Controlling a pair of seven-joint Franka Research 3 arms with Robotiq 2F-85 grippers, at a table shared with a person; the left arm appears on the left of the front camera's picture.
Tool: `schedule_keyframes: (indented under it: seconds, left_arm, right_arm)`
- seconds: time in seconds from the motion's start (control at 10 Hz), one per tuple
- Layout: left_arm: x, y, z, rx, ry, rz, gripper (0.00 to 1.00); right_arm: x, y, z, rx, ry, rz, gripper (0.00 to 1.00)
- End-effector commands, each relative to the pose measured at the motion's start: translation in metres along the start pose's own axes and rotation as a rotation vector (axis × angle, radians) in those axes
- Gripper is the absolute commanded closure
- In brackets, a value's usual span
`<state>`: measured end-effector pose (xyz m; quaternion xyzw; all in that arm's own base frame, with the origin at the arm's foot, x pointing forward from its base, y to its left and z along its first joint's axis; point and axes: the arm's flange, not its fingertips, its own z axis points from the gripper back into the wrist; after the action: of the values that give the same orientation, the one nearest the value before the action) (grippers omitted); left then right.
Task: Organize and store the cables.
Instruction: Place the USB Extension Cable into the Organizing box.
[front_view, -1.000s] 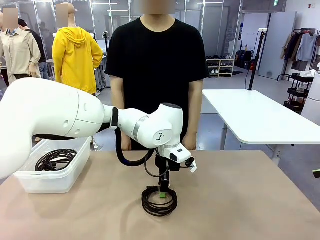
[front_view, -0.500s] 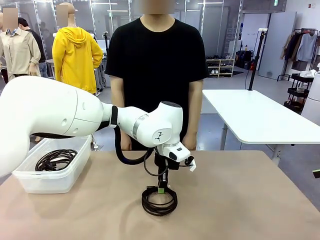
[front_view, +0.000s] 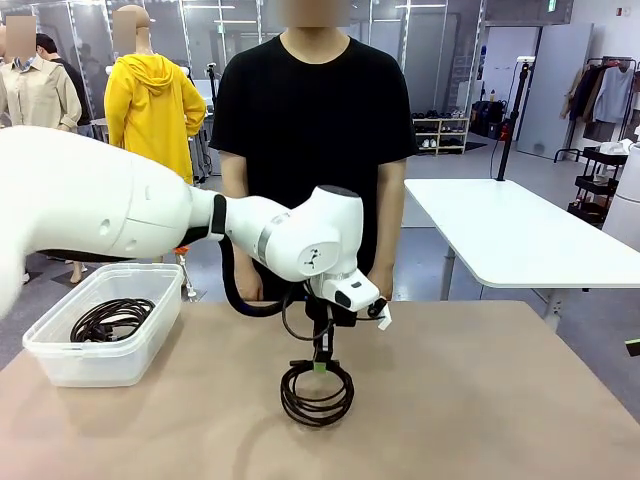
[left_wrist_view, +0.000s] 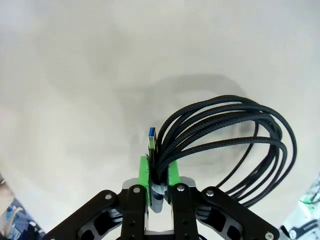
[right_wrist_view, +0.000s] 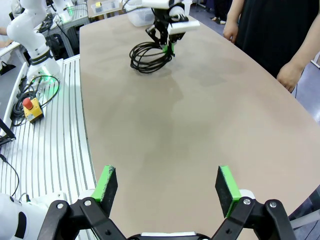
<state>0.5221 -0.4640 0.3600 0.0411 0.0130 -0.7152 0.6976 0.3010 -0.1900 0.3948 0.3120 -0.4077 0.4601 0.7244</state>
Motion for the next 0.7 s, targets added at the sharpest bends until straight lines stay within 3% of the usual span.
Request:
schedule_keyframes:
  seconds: [0.0, 0.2, 0.6]
  left_arm:
    - [-0.028, -0.027, 0.048, 0.007, -0.051, -0.074, 1.00]
    - [-0.035, -0.035, 0.081, -0.019, -0.069, -0.142, 1.00]
    - [-0.022, -0.029, 0.097, 0.023, -0.059, -0.119, 1.00]
  right_arm:
    - [0.003, 0.002, 0.000, -0.005, -0.014, -0.003, 0.00]
    - [0.003, 0.002, 0.000, -0.005, -0.014, -0.003, 0.00]
    - [0.003, 0.002, 0.000, -0.005, -0.014, -0.003, 0.00]
